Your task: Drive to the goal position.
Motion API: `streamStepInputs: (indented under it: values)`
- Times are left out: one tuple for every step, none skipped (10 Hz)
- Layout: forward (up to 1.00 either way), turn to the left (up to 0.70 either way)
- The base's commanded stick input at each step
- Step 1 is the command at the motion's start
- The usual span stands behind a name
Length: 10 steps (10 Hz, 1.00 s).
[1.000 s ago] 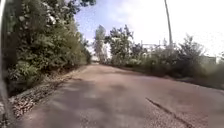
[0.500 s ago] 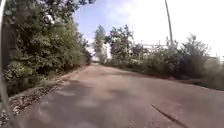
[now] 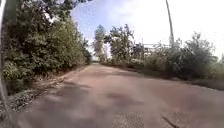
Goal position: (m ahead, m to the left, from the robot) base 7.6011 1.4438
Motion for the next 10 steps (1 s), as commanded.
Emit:
streamStepInputs:
  values:
    - [0.70,0.03]
    - [0.70,0.02]
    - [0.70,0.02]
    - [0.70,0.02]
    - [0.70,0.02]
    - [0.70,0.02]
    - [0.70,0.02]
    - [0.70,0.02]
    - [0.70,0.02]
    - [0.70,0.02]
